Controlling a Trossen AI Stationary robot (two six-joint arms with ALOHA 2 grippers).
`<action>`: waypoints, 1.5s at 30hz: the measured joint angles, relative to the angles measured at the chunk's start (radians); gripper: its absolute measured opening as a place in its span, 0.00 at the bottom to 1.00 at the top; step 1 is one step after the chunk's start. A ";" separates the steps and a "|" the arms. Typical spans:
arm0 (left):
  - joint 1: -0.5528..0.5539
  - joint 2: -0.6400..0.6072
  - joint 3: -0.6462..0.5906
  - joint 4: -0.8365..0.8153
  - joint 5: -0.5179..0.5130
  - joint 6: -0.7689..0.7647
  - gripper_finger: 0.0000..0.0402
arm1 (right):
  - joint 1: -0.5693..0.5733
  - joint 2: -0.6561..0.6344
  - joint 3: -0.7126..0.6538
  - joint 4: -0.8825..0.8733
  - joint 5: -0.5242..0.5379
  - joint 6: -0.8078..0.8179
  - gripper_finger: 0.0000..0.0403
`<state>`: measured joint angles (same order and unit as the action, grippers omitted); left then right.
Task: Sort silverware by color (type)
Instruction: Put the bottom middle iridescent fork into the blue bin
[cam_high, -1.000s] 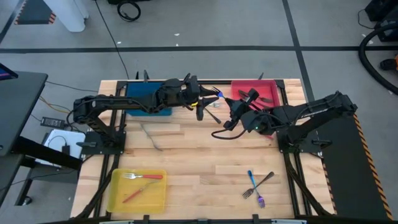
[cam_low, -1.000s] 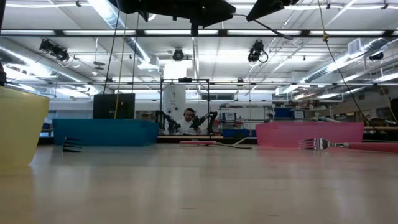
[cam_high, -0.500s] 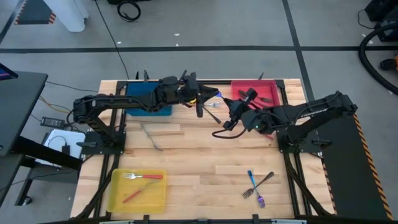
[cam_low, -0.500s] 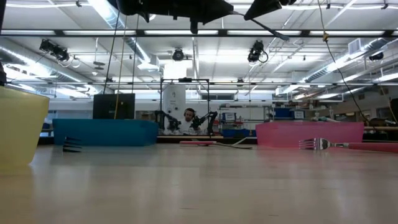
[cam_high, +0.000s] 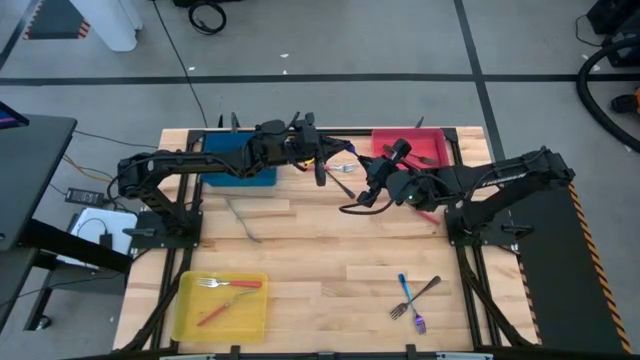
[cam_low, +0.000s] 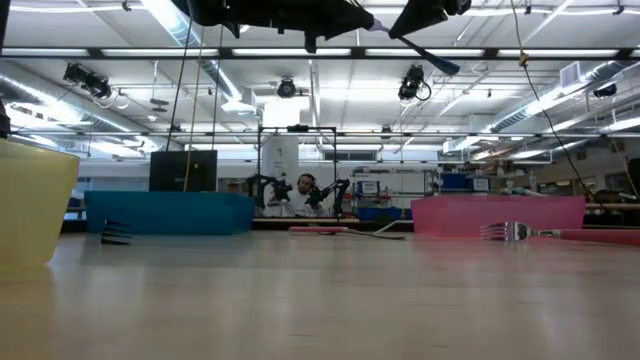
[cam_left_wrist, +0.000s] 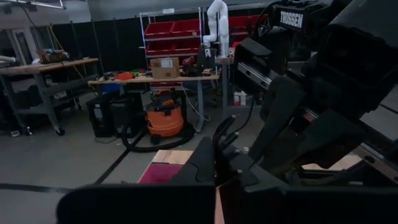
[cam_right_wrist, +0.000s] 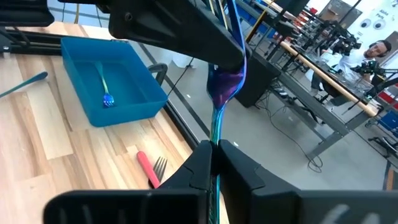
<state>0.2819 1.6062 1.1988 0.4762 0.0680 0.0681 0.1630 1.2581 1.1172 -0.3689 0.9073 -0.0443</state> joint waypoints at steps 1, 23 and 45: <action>0.005 0.000 0.000 -0.003 0.002 0.000 0.00 | -0.004 0.000 0.000 0.000 -0.007 -0.004 0.09; 0.240 -0.143 0.001 -0.576 -0.075 0.243 0.00 | -0.101 0.000 -0.001 -0.059 0.011 -0.004 0.25; 0.524 -0.208 0.001 -0.947 -0.160 0.317 0.00 | -0.445 -0.001 -0.001 -0.131 0.007 -0.063 0.25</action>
<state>0.8059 1.3983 1.1999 -0.4711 -0.0917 0.3855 -0.2819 1.2575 1.1164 -0.5003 0.9146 -0.1070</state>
